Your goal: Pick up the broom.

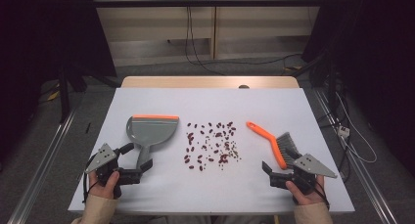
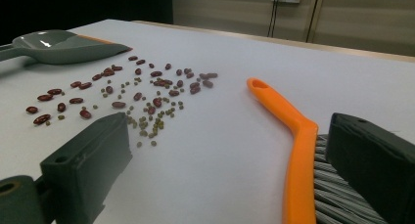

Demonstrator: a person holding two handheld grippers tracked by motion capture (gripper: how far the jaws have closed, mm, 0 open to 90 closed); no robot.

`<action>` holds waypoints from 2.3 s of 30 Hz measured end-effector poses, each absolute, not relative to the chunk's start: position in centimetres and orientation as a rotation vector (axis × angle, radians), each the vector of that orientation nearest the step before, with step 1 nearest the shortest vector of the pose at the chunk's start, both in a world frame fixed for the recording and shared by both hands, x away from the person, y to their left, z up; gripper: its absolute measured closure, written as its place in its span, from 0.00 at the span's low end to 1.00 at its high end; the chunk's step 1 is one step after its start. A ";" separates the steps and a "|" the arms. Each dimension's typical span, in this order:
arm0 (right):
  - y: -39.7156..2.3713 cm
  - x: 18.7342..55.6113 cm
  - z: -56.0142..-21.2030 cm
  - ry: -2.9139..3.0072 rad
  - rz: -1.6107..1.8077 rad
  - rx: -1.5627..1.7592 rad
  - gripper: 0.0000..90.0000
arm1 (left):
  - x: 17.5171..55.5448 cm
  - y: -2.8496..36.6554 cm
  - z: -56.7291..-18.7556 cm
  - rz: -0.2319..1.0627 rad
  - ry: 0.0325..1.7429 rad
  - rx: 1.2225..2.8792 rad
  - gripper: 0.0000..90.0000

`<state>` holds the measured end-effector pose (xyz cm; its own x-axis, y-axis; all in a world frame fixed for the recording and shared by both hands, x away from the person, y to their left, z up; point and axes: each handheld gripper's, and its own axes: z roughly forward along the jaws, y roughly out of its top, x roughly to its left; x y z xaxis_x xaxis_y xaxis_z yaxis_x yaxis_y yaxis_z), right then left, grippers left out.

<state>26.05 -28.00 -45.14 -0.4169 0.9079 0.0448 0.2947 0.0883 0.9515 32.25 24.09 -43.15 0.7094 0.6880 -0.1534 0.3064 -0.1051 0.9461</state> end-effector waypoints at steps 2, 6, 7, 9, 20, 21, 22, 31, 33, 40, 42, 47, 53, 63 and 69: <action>-27.9 26.1 -45.1 1.787 1.340 1.183 0.03 | 32.2 24.1 -43.1 0.391 0.804 1.698 0.03; -28.0 26.1 -45.0 1.780 1.344 1.187 0.03 | 32.2 24.0 -43.1 0.391 0.800 1.702 0.03; -28.0 26.1 -45.0 1.777 1.343 1.191 0.03 | 32.2 24.0 -43.1 0.391 0.798 1.703 0.03; -28.1 26.2 -45.0 1.775 1.345 1.194 0.03 | 32.2 24.0 -43.1 0.392 0.798 1.703 0.03; -27.9 27.9 -43.9 1.788 1.323 1.230 0.05 | 32.1 24.0 -43.1 0.398 0.808 1.697 0.03; -27.8 28.1 -43.7 1.796 1.316 1.230 0.05 | 32.1 24.1 -43.1 0.397 0.806 1.697 0.03; -27.8 28.1 -43.7 1.796 1.316 1.230 0.05 | 32.1 24.1 -43.1 0.396 0.806 1.696 0.03; -28.4 30.2 -43.0 1.854 1.279 1.336 0.07 | 32.2 24.0 -43.2 0.387 0.817 1.701 0.03; -28.5 31.3 -42.7 1.875 1.257 1.354 0.10 | 32.1 24.0 -43.2 0.383 0.815 1.694 0.03; -28.2 33.3 -42.2 1.921 1.222 1.402 0.18 | 32.2 24.1 -43.2 0.378 0.815 1.687 0.03; -28.1 33.8 -41.9 1.934 1.207 1.393 0.21 | 32.2 24.1 -43.2 0.377 0.815 1.686 0.03; -28.5 35.3 -41.4 1.950 1.139 1.434 0.33 | 32.2 24.0 -43.2 0.370 0.810 1.692 0.03; -29.0 36.8 -41.4 2.011 1.066 1.478 0.51 | 32.2 24.0 -43.2 0.365 0.814 1.690 0.03; -29.4 38.3 -41.9 2.122 0.867 1.552 0.66 | 32.2 24.0 -43.3 0.357 0.815 1.687 0.03; -30.0 39.0 -42.4 2.130 0.805 1.613 0.72 | 32.3 24.0 -43.3 0.355 0.811 1.691 0.03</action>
<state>38.95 -29.96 -42.43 -0.2911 0.9547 0.0613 0.7565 0.1905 0.6256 32.25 23.96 -43.32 0.7134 0.6769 -0.1811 0.3257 -0.0915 0.9410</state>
